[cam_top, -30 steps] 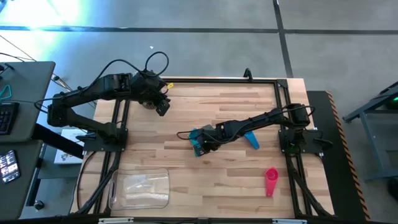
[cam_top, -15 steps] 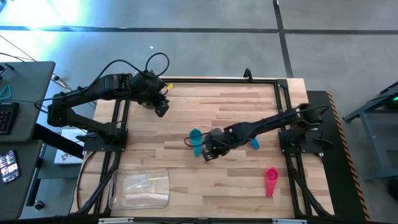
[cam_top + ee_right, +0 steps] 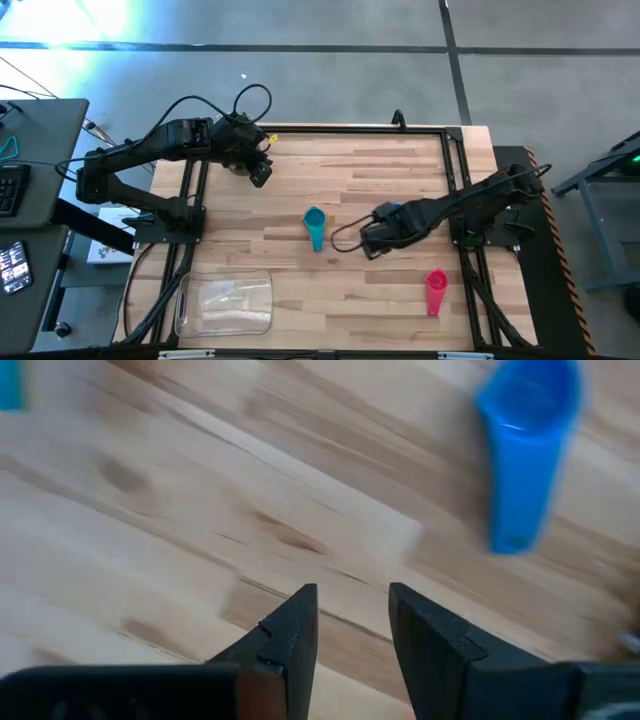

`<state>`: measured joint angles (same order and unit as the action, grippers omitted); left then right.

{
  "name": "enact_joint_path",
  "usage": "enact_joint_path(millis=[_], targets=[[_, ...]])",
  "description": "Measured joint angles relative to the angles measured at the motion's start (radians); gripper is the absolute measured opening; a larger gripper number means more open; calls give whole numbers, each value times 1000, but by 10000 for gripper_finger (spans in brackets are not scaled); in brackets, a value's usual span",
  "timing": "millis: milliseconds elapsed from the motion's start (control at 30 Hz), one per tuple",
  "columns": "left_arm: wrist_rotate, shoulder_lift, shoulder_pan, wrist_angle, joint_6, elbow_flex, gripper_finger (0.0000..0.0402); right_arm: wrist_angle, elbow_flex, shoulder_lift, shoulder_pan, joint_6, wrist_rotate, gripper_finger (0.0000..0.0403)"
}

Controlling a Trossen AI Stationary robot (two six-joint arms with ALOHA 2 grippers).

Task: Nest measuring cups in basket
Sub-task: Stack the red measuring cup on the light blue measuring cup

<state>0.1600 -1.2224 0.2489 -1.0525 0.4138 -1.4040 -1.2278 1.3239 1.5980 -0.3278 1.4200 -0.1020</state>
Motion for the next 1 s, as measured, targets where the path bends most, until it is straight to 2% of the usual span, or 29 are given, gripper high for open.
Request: enact_joint_path(millis=[267, 400, 733, 1000], targets=[[0, 0, 0, 5, 38, 0, 106, -167, -1, -48, -94, 22, 1, 117], [0, 0, 0, 5, 87, 0, 106, -178, -49, -102, -156, 86, 3, 117], [3, 0, 0, 5, 159, 0, 106, -77, -246, -294, -391, 467, 8, 117], [10, 0, 0, 5, 188, 0, 106, 48, -329, -302, -478, 566, 36, 117]])
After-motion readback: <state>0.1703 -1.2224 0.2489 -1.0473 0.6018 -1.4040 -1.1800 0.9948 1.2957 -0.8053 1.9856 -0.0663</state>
